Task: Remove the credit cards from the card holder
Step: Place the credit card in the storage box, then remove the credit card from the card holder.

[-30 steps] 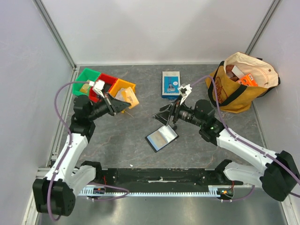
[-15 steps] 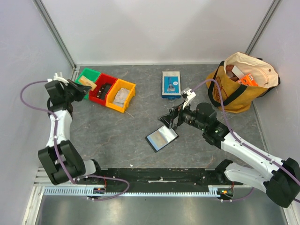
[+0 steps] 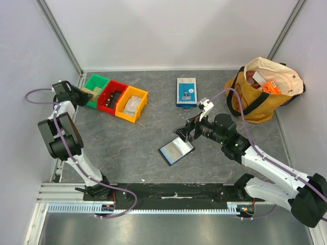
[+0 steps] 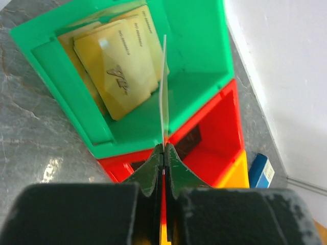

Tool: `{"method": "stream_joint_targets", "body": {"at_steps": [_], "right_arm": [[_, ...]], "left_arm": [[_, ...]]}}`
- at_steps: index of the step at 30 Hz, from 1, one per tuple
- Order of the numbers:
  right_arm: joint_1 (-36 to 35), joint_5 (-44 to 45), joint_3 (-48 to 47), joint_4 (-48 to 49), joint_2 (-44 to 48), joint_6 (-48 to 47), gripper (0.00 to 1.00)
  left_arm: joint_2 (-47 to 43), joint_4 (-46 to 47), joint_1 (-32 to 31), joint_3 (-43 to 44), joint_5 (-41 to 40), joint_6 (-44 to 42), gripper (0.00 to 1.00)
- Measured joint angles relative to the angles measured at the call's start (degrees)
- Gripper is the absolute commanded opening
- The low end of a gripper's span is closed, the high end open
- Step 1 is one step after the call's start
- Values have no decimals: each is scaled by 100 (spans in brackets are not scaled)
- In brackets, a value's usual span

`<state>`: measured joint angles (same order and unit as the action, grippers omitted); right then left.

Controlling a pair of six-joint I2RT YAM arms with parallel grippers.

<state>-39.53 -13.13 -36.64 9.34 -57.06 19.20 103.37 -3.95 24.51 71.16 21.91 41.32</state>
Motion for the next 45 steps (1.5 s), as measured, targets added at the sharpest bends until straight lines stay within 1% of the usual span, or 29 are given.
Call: {"method": "stream_joint_targets", "body": {"at_steps": [7,9,10,14,17,20,25,28,32,34,36,39,43,45], "right_arm": [[0,15,2,-2,-9,-76,98],[0,15,2,-4,-17,-81,98],[0,15,2,-7,-26,-83,98],[-2,35,2,-37,-90,-107,98],[-7,87,2,-125,-118,-133,98],[-7,146,0,-186,-118,-151,98],[-7,151,-120,-485,-271,-190,98],[-7,142,-247,-704,-413,-214,98],[-13,127,-328,-994,-466,-254,97],[-48,144,-393,-1169,-533,-291,95],[-133,216,-501,-1349,-675,-358,94],[-525,621,-669,-1631,-964,-492,89],[-1215,1244,-785,-1958,-1401,-643,82],[-1364,1436,-791,-2055,-1580,-675,79]], "left_arm": [[835,417,-28,417,-225,396,2],[964,514,-52,540,-247,505,4],[1034,560,-66,610,-251,568,8],[1211,619,-92,802,-348,748,30],[1231,538,-103,822,-446,774,39],[1224,337,-116,822,-575,723,47],[1025,-264,-129,789,-697,527,49],[632,-553,-140,586,-798,433,49],[-181,-719,-125,101,-846,380,50],[-656,-713,-188,-249,-846,348,49],[-1204,-750,-380,-669,-844,293,49],[-2017,-791,-1064,-1296,-824,203,49],[-3257,-898,-2382,-2186,-837,74,49],[-3762,-990,-2828,-2452,-846,-15,50]]}}
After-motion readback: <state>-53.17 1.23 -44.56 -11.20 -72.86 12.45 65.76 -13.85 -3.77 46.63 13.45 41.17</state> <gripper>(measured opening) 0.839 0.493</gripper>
